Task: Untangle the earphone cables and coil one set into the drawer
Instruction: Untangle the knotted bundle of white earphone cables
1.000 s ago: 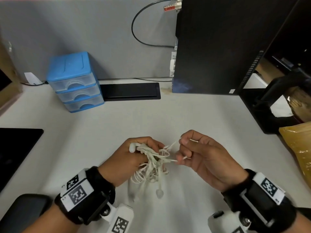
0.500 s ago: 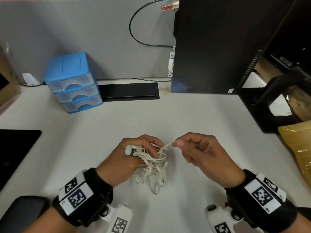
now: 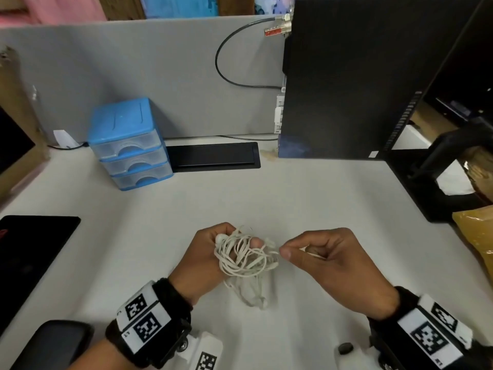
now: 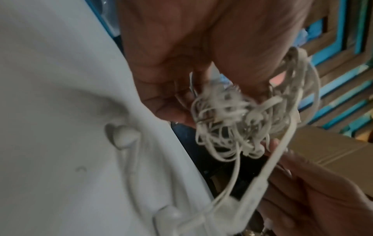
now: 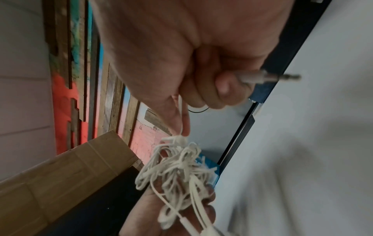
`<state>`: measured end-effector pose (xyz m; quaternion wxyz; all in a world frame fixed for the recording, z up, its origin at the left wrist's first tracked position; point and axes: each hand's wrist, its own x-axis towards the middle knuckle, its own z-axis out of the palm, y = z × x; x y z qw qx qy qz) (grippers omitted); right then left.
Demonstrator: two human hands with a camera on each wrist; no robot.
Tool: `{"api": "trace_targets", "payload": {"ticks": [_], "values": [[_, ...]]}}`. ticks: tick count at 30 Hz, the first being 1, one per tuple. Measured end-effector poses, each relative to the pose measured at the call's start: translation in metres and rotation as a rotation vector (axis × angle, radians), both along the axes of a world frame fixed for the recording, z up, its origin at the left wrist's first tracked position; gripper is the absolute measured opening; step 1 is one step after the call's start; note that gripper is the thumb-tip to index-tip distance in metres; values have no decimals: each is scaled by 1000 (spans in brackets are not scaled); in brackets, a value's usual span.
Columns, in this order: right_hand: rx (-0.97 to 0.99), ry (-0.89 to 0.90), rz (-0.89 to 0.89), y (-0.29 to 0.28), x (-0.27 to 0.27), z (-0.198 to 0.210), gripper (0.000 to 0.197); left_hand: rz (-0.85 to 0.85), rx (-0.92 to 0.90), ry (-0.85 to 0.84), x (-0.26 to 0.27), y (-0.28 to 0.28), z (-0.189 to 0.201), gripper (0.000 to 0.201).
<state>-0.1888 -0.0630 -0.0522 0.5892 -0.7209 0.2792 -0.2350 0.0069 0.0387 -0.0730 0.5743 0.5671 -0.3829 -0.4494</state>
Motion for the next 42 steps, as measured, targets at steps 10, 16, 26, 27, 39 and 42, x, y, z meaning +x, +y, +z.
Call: {"api": "trace_targets", "payload": {"ticks": [10, 16, 26, 27, 39, 42], "values": [[0, -14, -47, 3, 2, -6, 10, -24, 241, 140, -4, -2, -4, 24], [-20, -54, -17, 4, 3, -6, 8, -89, 224, 261, -10, -1, -2, 7], [6, -147, -37, 8, 5, -9, 35, -203, 60, 494, -18, 3, 8, 46], [-3, -151, -50, 9, 5, -7, 29, -199, 74, 479, -17, 3, 7, 45], [-7, -89, -186, 5, 5, -7, 12, -200, 190, 671, -9, 3, 3, 66], [20, -85, -201, 4, 5, -7, 12, -265, 142, 425, -13, 6, 4, 77]]}}
